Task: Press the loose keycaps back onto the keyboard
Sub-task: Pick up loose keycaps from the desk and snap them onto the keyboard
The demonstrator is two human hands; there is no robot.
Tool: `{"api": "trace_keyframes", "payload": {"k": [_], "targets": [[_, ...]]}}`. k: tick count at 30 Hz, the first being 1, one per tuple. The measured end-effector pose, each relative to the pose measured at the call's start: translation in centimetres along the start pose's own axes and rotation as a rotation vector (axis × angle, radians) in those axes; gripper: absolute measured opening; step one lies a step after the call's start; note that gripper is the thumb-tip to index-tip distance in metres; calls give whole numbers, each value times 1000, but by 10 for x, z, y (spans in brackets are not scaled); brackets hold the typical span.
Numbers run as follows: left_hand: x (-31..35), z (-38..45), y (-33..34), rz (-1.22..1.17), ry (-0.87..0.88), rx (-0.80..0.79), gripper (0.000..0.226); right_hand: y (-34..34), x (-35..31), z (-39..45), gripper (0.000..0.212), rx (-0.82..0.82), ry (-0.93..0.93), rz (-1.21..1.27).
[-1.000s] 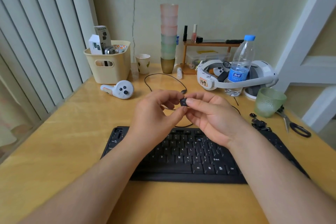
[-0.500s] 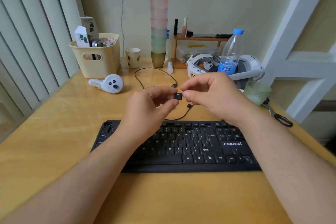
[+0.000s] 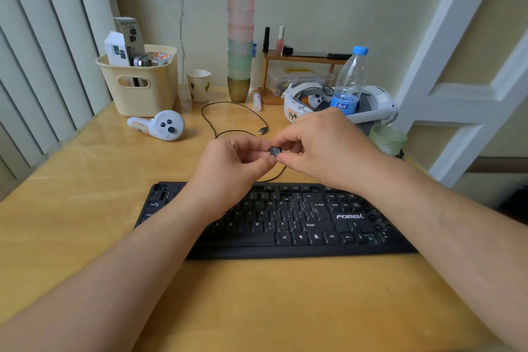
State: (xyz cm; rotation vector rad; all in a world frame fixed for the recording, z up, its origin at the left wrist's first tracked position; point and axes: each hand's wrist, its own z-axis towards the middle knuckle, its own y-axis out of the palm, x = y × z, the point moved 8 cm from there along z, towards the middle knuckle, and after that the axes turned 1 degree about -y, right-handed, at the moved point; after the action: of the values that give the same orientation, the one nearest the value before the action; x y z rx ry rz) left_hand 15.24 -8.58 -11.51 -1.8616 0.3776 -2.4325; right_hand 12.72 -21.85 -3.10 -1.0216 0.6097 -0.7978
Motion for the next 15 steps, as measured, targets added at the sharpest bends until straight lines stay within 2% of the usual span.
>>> {"api": "trace_keyframes", "payload": {"k": [6,15], "targets": [[-3,-2,6,22,-42,-29,26,8,4,2,12,-105,23,-39],[-4,-2,12,103,-31,-56,29,17,14,-8,10,-26,20,-14]]}}
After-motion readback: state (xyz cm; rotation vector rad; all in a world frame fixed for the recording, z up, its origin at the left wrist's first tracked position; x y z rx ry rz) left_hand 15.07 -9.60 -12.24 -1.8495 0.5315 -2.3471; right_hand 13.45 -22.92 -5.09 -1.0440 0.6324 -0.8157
